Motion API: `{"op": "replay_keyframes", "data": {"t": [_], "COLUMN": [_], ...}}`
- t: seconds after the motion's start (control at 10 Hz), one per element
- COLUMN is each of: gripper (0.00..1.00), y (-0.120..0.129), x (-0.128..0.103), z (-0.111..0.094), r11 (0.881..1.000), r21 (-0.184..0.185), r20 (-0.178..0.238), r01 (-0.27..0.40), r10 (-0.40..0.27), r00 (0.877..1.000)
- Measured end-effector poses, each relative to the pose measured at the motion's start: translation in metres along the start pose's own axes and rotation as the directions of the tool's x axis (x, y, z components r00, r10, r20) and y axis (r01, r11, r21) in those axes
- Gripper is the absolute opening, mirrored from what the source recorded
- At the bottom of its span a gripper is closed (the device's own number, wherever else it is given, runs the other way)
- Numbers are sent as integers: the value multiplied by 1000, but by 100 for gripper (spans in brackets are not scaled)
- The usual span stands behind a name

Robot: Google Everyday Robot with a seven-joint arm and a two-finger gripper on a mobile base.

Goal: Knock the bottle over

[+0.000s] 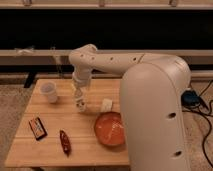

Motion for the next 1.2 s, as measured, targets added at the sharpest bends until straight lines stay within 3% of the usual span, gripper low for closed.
{"op": "replay_keyframes", "data": {"t": [0.2, 0.6, 0.9, 1.2], "gripper": [65, 65, 65, 65], "y": [18, 64, 82, 87], "x": [9, 34, 44, 42], "z": [9, 10, 7, 6], "r11": [1000, 991, 983, 979], "r21": [-18, -99, -145, -160], "r20": [-35, -88, -91, -75], "r01": [24, 85, 115, 123], "r10": [-25, -94, -129, -136], "r00": [999, 992, 987, 988]}}
